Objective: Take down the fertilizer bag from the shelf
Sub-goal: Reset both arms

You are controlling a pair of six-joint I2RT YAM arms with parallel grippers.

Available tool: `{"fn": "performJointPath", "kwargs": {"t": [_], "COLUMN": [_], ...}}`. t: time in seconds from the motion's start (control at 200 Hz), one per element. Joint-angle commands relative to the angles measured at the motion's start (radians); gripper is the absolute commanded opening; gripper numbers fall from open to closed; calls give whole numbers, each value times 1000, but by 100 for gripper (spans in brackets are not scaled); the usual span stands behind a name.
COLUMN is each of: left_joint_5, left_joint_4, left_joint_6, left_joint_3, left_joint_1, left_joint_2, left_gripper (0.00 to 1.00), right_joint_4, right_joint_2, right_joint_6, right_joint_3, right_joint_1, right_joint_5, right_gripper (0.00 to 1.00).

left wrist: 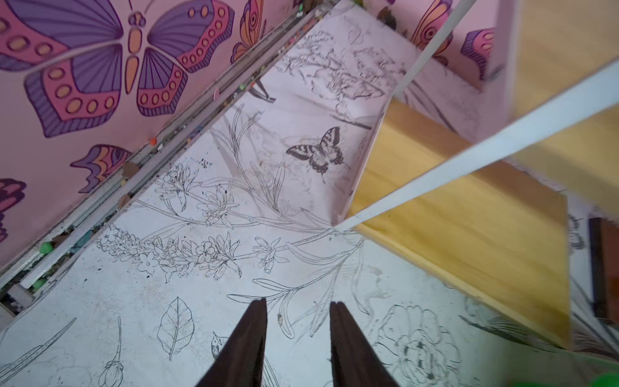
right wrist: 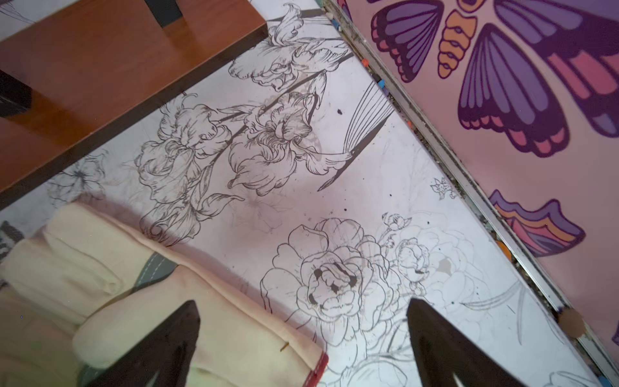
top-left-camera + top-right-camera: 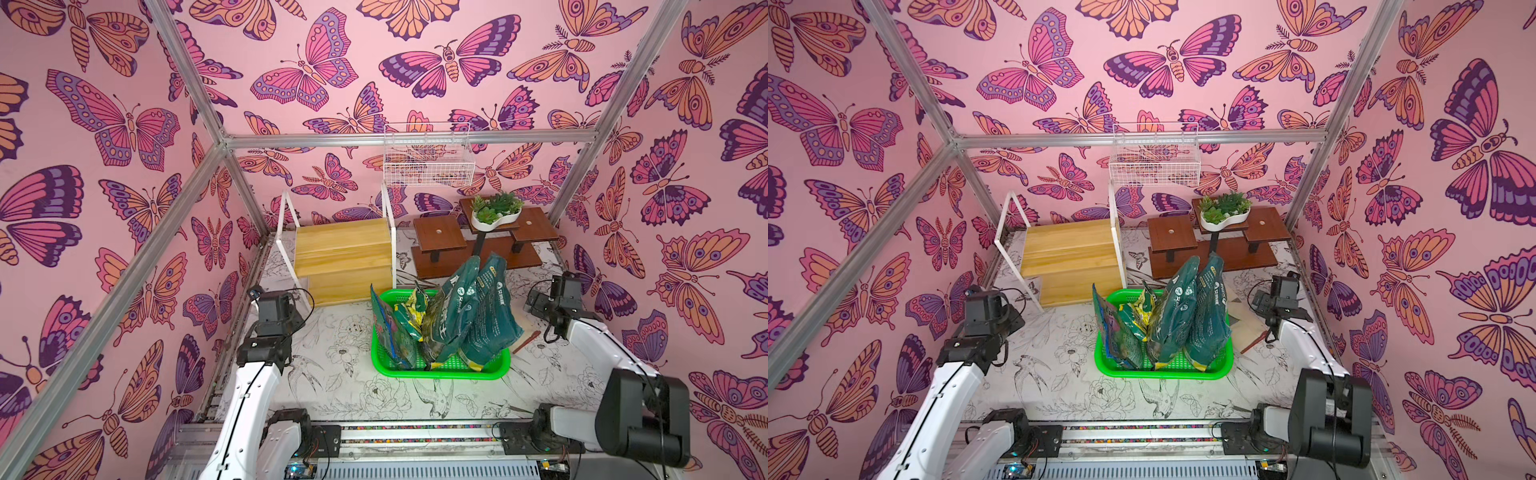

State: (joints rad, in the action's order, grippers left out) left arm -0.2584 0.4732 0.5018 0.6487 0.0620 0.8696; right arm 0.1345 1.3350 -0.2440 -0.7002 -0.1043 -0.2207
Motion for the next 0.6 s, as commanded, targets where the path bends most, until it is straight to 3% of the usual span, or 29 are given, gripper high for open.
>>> {"fn": "performJointPath", "kwargs": {"t": [0.0,0.015,0.045,0.07,0.135,0.215,0.351,0.491,0.596], "left_joint_5": [-27,-33,-44,-56,-102,-80,12,73,158], "left_joint_4": [-291,-339,-449,-542,-767,-849,-960,-1232,-1333], "left_joint_6": [-22,-40,-86,-131,-240,-311,-362,-338,-396], "left_joint_3": [-94,-116,-162,-203,-278,-268,-224,-265,-284], "left_joint_1": [12,12,12,12,13,22,21,21,4], "left_joint_2": [4,7,18,32,112,262,436,559,635], "left_gripper": [39,43,62,67,68,74,76,78,78], "right_joint_4": [-159,-179,-241,-297,-418,-569,-818,-1106,-1047], "right_joint_2": [60,67,77,83,86,76,79,187,161], "right_joint_6": [53,52,51,52,71,110,166,253,271], "right_joint_3": [21,30,55,78,115,170,279,366,361], "right_joint_1": [-2,-1,1,5,9,23,42,109,126], "right_joint_5": [-21,-17,-13,-12,12,22,52,44,41], "right_gripper": [99,99,99,99,99,99,99,99,99]}}
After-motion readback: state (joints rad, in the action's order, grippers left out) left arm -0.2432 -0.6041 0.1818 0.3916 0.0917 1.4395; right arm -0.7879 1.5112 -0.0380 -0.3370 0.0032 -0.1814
